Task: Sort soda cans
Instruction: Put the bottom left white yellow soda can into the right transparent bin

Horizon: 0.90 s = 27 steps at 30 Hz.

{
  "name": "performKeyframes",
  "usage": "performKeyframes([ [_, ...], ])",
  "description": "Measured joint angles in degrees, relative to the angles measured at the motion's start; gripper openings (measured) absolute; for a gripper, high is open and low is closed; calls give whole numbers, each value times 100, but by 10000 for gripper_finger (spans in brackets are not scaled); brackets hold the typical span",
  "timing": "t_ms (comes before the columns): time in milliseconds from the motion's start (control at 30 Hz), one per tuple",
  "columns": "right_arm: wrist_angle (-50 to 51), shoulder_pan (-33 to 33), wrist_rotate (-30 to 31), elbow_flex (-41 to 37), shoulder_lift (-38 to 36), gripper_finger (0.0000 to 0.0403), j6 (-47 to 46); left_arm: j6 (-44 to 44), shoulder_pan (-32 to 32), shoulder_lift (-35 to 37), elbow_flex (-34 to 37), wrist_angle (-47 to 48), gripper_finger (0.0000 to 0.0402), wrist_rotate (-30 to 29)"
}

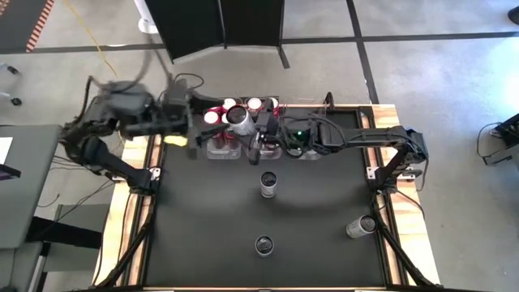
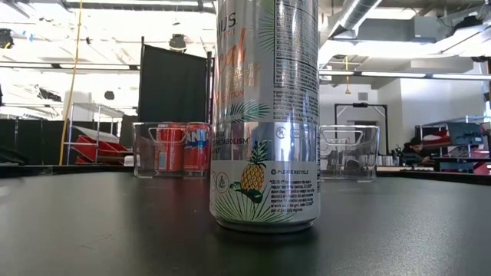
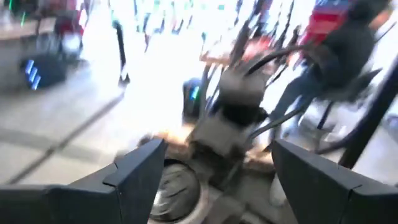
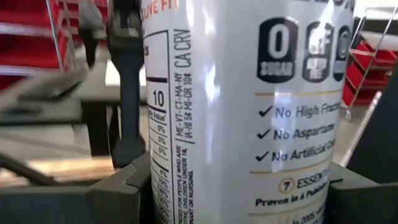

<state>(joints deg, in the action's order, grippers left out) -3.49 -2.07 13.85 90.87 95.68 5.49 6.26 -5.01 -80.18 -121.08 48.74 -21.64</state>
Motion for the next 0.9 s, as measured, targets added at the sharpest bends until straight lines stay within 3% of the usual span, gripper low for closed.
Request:
performKeyframes([
  [233,-472,-29,-21,0,0,252,84,-121,-83,778,1998,-1629,293,-559],
  [367,-475,-94,-27,-2,-6,252,56,-458,36,971,2947,-2965,293,-584],
  [633,-383,-231,-39,5,-399,253,56,-373,525,1081,3522,-3223,293,-540],
  [800,-67,-264,-44,5,-594,253,173,-462,912,750,3637,-4238,293,570],
  [900,109,-276,-38,10,-646,253,192,-540,1025,544,3633,-4478,293,726],
])
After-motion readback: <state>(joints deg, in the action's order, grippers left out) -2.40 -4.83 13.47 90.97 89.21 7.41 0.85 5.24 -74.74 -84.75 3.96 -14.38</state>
